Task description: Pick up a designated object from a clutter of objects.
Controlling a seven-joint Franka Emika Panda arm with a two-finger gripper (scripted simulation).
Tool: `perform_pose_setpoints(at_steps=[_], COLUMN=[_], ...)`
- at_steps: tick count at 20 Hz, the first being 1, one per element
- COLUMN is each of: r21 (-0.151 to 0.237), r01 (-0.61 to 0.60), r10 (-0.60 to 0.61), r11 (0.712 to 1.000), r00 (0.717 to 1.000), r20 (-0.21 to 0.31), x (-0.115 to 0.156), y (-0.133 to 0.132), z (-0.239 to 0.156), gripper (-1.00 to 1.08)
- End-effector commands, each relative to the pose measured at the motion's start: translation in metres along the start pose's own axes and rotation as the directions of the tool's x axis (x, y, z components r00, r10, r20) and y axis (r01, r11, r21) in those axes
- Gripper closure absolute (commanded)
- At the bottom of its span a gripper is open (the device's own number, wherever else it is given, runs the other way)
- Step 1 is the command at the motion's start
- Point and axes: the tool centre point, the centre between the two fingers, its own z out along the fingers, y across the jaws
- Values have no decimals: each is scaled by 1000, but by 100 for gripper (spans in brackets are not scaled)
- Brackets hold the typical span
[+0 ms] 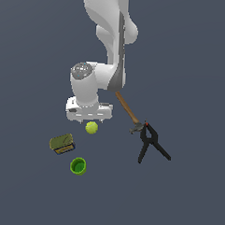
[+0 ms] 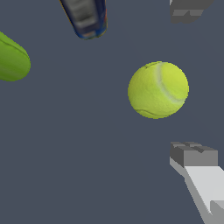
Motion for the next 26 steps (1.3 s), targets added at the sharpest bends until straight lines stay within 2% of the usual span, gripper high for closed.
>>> perform_pose_setpoints(at_steps=[1, 10, 19, 25, 26], r21=[-2, -2, -3, -3, -3], r01=[3, 4, 4, 4, 4], r10=[-3, -4, -4, -4, -4], r11=[1000, 1000, 1000, 1000, 1000], r00=[1000, 1000, 1000, 1000, 1000], r20=[0, 2, 2, 2, 2], x=[-4, -6, -8, -7, -7], y=[3, 5, 5, 6, 6], z=[7, 15, 52, 62, 62], gripper=[-92, -92, -92, -92, 108])
